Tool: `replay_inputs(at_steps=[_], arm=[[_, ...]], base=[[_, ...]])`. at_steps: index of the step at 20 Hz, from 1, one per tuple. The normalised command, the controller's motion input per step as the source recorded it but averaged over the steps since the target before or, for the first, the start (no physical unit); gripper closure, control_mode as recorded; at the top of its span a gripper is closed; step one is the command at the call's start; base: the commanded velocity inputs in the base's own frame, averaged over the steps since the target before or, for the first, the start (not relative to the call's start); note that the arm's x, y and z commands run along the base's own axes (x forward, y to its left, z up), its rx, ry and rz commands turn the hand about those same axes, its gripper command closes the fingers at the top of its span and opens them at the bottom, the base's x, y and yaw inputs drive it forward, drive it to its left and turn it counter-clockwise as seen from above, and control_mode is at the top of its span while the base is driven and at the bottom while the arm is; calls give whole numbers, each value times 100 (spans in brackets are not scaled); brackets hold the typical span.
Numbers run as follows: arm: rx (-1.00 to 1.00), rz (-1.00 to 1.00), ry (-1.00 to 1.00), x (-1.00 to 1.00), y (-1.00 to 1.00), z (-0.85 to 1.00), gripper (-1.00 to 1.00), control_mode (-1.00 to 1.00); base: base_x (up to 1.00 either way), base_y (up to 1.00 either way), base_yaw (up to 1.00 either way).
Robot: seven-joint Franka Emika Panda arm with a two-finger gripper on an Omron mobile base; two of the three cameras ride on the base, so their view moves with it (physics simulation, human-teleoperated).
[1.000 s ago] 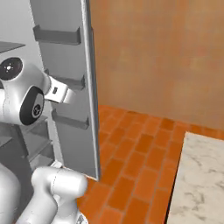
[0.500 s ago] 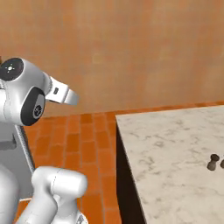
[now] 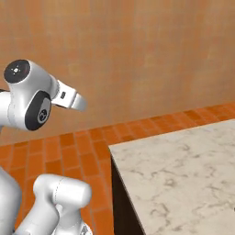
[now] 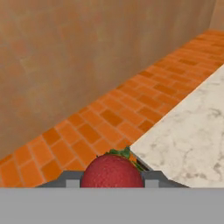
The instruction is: Take the strawberry from the fridge and place it on top of the pancake, located on the dining counter.
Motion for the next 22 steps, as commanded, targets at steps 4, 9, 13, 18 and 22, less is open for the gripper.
replay_inputs(at_steps=[4, 9, 13, 18, 22], arm=[[0, 0, 0, 0, 0, 0, 100, 100], [0, 0, 0, 0, 0, 0, 100, 100], [0, 0, 0, 0, 0, 0, 100, 100], [0, 0, 0, 0, 0, 0, 100, 100], [0, 0, 0, 0, 0, 0, 100, 100]], base=[[100, -1, 5], [60, 43, 22], [75, 12, 62], [100, -22, 52], [100, -31, 19]])
